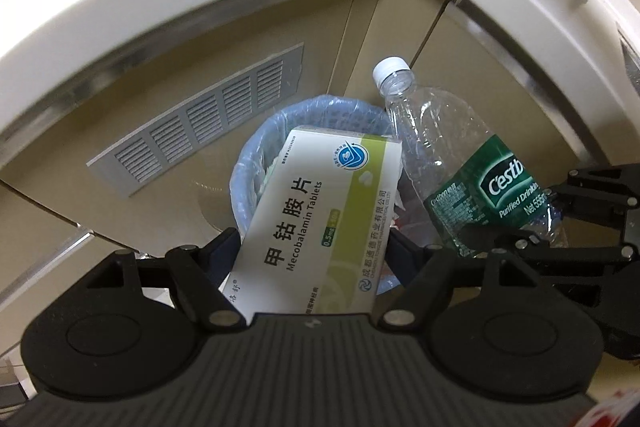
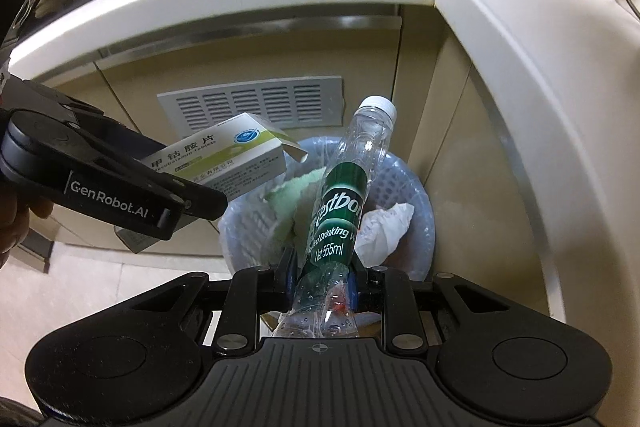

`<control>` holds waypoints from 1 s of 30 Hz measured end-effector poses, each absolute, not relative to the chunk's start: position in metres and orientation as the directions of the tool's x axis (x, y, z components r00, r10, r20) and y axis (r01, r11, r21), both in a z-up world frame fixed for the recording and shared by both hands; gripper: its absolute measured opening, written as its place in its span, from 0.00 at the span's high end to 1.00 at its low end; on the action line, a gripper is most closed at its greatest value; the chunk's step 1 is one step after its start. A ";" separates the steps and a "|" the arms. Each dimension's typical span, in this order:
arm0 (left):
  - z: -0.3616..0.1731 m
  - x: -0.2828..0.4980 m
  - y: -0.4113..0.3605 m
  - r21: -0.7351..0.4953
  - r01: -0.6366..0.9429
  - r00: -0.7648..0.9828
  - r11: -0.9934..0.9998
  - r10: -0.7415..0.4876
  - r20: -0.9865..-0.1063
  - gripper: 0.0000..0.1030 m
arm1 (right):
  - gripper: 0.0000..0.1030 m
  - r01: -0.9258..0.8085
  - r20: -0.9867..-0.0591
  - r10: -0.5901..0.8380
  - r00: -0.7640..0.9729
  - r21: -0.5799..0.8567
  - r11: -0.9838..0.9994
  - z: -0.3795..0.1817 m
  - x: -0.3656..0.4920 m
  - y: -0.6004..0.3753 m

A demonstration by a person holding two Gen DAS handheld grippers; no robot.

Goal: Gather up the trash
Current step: 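Carry the water bottle and medicine box down over the wastebasket, then open the left tool to drop the medicine box while the right tool drops the bottle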

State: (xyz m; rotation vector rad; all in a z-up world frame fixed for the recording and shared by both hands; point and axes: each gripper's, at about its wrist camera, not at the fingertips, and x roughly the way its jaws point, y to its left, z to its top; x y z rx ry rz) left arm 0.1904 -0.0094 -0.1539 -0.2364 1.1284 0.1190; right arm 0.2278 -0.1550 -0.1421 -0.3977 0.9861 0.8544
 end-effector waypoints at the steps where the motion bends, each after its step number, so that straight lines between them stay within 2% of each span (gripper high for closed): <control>1: -0.158 0.192 -0.012 -0.124 -0.214 0.420 0.969 -0.023 -0.907 0.27 | 0.76 -0.781 -0.855 0.442 0.272 0.072 0.620 -0.145 0.228 -0.154; 13: -0.181 0.209 -0.023 -0.112 -0.217 0.381 0.970 -0.022 -0.924 0.27 | 0.76 -0.780 -0.869 0.417 0.267 0.060 0.622 -0.170 0.237 -0.155; 30: -0.197 0.240 -0.012 -0.106 -0.204 0.426 0.973 -0.009 -0.905 0.26 | 0.76 -0.756 -0.871 0.396 0.292 0.043 0.653 -0.184 0.252 -0.147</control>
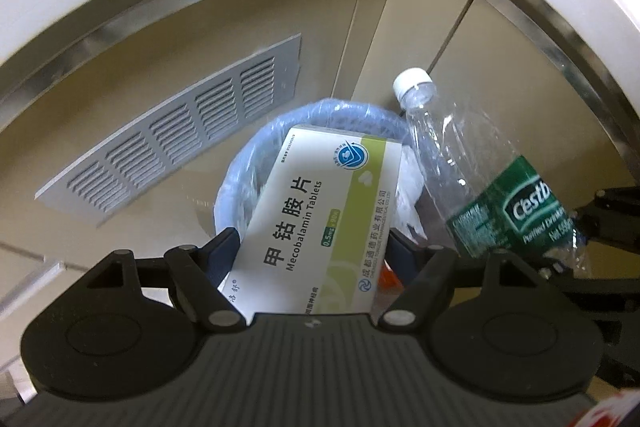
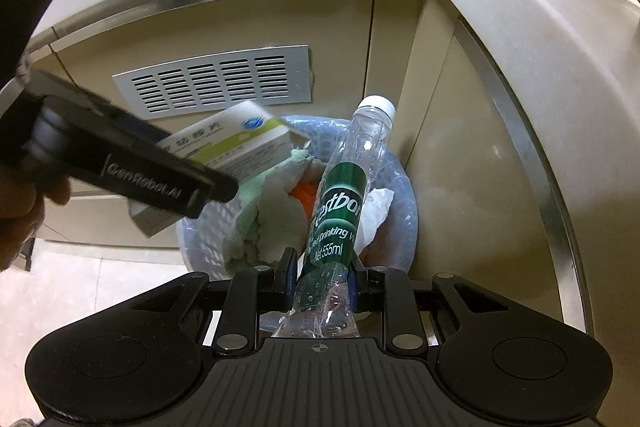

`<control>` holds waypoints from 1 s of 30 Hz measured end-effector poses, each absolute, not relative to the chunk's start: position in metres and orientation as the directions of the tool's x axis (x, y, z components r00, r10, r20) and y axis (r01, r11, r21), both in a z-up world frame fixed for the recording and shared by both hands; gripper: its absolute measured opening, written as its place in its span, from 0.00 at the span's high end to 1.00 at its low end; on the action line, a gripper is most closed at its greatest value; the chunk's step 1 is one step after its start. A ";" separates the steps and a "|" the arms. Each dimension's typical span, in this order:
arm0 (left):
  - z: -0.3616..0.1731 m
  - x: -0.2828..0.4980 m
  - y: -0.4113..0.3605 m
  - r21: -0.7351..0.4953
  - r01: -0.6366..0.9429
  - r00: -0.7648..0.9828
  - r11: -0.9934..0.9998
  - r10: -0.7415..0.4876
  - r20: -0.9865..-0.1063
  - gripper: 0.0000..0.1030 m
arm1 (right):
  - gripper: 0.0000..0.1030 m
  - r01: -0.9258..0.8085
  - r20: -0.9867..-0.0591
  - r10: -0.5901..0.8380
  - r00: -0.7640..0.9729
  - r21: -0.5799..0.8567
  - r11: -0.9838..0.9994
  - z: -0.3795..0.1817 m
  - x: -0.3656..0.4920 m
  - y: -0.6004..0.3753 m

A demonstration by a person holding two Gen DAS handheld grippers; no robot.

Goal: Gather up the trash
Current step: 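Open the left tool to drop the medicine box while the right tool drops the bottle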

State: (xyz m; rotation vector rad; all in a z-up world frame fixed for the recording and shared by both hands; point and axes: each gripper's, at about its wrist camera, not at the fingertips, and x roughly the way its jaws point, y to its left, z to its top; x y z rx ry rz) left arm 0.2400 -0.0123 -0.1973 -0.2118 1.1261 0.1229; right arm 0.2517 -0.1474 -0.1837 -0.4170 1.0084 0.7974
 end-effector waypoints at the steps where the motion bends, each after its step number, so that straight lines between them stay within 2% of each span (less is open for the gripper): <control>1: -0.198 0.243 -0.012 -0.105 -0.202 0.427 0.974 -0.009 -0.904 0.26 | 0.76 -0.756 -0.871 0.395 0.292 0.043 0.654 -0.185 0.253 -0.147; 7: -0.205 0.255 -0.013 -0.098 -0.188 0.427 0.977 -0.009 -0.904 0.25 | 0.76 -0.753 -0.871 0.394 0.293 0.044 0.657 -0.188 0.258 -0.146; 10: -0.213 0.259 -0.014 -0.109 -0.189 0.410 0.976 -0.022 -0.912 0.19 | 0.76 -0.750 -0.872 0.393 0.292 0.047 0.660 -0.190 0.260 -0.146; 30: -0.202 0.227 -0.004 -0.092 -0.191 0.374 0.977 -0.014 -0.927 0.19 | 0.76 -0.742 -0.871 0.403 0.280 0.070 0.667 -0.189 0.267 -0.147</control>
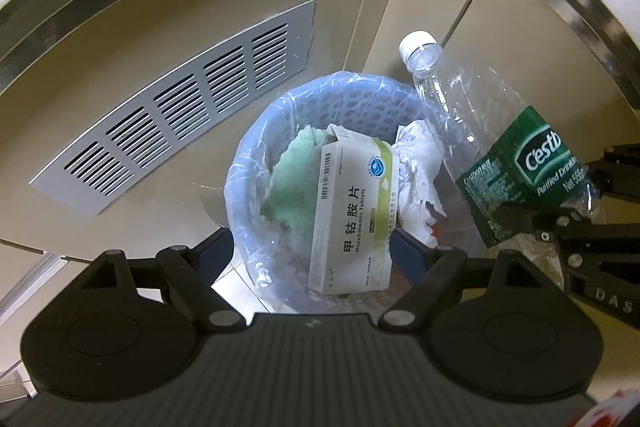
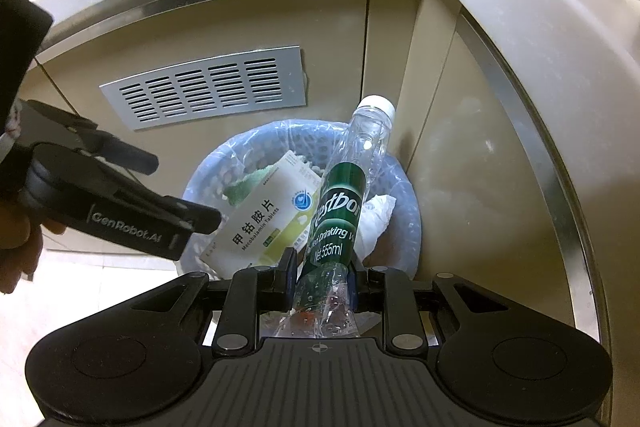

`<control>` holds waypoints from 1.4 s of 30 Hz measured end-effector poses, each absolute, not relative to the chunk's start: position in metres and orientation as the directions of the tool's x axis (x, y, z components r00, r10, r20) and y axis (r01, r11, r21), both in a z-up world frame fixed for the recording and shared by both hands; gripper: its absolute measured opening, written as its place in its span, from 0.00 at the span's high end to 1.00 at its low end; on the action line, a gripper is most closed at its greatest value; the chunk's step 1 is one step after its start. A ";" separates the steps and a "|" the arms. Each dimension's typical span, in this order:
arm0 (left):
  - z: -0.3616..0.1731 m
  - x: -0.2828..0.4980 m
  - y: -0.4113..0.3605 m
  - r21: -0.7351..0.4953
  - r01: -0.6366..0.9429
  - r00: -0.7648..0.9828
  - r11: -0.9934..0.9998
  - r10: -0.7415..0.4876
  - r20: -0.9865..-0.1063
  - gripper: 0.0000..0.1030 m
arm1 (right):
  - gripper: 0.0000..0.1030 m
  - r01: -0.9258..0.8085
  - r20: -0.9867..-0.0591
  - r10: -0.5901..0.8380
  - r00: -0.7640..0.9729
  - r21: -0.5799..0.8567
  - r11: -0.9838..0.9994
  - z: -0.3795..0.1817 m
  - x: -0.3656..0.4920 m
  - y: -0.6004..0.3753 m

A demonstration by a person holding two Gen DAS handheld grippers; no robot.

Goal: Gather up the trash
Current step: 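Open the left tool to drop the medicine box while the right tool drops the bottle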

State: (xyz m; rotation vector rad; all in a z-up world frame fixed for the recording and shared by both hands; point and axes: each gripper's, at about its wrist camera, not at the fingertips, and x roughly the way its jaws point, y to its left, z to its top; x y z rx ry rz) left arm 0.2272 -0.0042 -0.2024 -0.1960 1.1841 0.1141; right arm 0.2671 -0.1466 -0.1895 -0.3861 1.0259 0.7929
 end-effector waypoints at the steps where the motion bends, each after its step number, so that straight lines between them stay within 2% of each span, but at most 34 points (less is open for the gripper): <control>1: -0.200 0.226 -0.003 -0.091 -0.191 0.376 0.977 -0.012 -0.926 0.19 | 0.76 -0.739 -0.871 0.403 0.282 0.071 0.670 -0.189 0.267 -0.147; 27: -0.185 0.204 0.011 -0.098 -0.217 0.389 0.971 -0.006 -0.921 0.19 | 0.76 -0.635 -0.858 0.379 0.346 0.084 0.768 -0.218 0.282 -0.124; 33: -0.184 0.202 0.012 -0.100 -0.224 0.389 0.969 -0.005 -0.921 0.19 | 0.75 -0.632 -0.879 0.384 0.283 0.130 0.764 -0.233 0.290 -0.120; 35: -0.188 0.203 0.011 -0.102 -0.225 0.388 0.969 -0.007 -0.922 0.19 | 0.69 -0.622 -0.883 0.380 0.274 0.138 0.771 -0.235 0.289 -0.123; 36: -0.189 0.203 0.012 -0.103 -0.226 0.387 0.969 -0.008 -0.922 0.19 | 0.58 -0.619 -0.884 0.381 0.272 0.142 0.772 -0.235 0.289 -0.124; 37: -0.189 0.203 0.012 -0.103 -0.226 0.385 0.969 -0.008 -0.923 0.19 | 0.53 -0.616 -0.884 0.382 0.271 0.146 0.774 -0.235 0.288 -0.127; 42: -0.192 0.201 0.013 -0.106 -0.225 0.382 0.969 -0.012 -0.924 0.19 | 0.53 -0.601 -0.884 0.389 0.260 0.167 0.781 -0.230 0.283 -0.137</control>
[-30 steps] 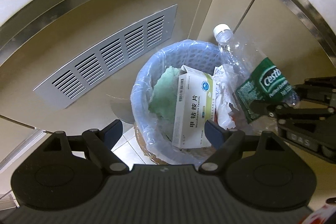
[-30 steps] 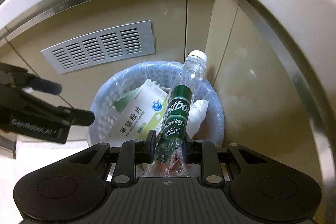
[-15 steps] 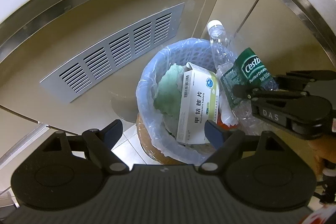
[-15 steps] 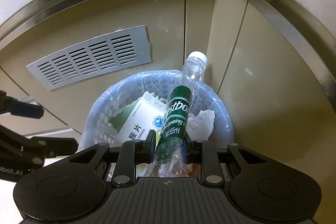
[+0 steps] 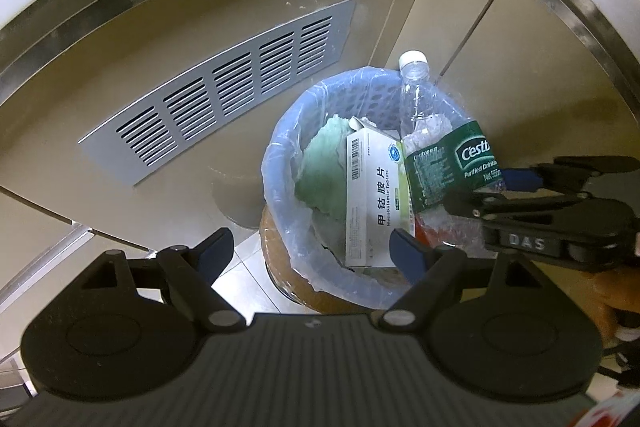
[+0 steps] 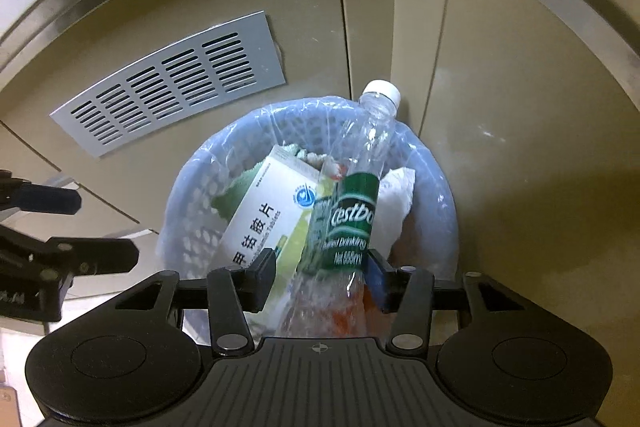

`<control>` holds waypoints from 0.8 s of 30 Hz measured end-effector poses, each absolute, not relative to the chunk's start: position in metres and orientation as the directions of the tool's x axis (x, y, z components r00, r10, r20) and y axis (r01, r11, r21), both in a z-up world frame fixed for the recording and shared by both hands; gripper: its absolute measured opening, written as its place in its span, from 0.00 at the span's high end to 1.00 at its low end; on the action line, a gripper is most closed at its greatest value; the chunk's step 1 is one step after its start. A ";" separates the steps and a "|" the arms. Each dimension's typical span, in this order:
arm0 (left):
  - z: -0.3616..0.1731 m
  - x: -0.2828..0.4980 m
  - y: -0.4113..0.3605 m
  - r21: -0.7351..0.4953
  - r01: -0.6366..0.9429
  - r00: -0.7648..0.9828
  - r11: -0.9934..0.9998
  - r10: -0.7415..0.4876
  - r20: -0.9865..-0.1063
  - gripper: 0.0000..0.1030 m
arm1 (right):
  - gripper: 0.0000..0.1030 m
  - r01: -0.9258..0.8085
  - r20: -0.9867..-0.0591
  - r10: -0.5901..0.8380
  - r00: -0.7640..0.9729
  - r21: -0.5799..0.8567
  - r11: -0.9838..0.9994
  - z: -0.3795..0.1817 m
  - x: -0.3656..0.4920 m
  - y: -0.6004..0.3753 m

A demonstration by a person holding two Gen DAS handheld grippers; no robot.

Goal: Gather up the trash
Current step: 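Open the left tool to drop the medicine box while the right tool drops the bottle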

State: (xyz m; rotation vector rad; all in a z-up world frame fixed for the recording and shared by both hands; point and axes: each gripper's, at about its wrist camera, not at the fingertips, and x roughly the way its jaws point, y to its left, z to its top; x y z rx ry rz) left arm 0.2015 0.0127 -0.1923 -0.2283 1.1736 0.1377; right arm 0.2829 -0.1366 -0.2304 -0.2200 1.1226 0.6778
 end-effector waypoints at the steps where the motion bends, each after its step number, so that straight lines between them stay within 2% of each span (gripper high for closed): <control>1: -0.192 0.201 0.013 -0.105 -0.225 0.382 0.969 -0.011 -0.924 0.19 | 0.53 -0.596 -0.883 0.389 0.264 0.168 0.785 -0.229 0.281 -0.139; 3: -0.194 0.202 0.013 -0.105 -0.224 0.383 0.969 -0.011 -0.924 0.19 | 0.53 -0.586 -0.880 0.391 0.271 0.172 0.792 -0.226 0.279 -0.142; 4: -0.194 0.202 0.013 -0.104 -0.224 0.382 0.969 -0.011 -0.924 0.19 | 0.56 -0.580 -0.878 0.387 0.282 0.165 0.798 -0.225 0.279 -0.144; 5: -0.195 0.202 0.013 -0.104 -0.226 0.381 0.969 -0.010 -0.924 0.19 | 0.62 -0.579 -0.878 0.382 0.289 0.158 0.800 -0.224 0.278 -0.144; 6: -0.196 0.203 0.013 -0.103 -0.225 0.380 0.969 -0.010 -0.925 0.19 | 0.76 -0.581 -0.880 0.374 0.291 0.148 0.800 -0.226 0.279 -0.143; 21: -0.198 0.201 0.013 -0.090 -0.228 0.360 0.969 -0.002 -0.933 0.19 | 0.77 -0.609 -0.892 0.369 0.260 0.144 0.780 -0.266 0.285 -0.139; 24: -0.195 0.201 0.014 -0.091 -0.228 0.366 0.969 -0.002 -0.930 0.19 | 0.71 -0.604 -0.890 0.372 0.264 0.148 0.783 -0.256 0.283 -0.144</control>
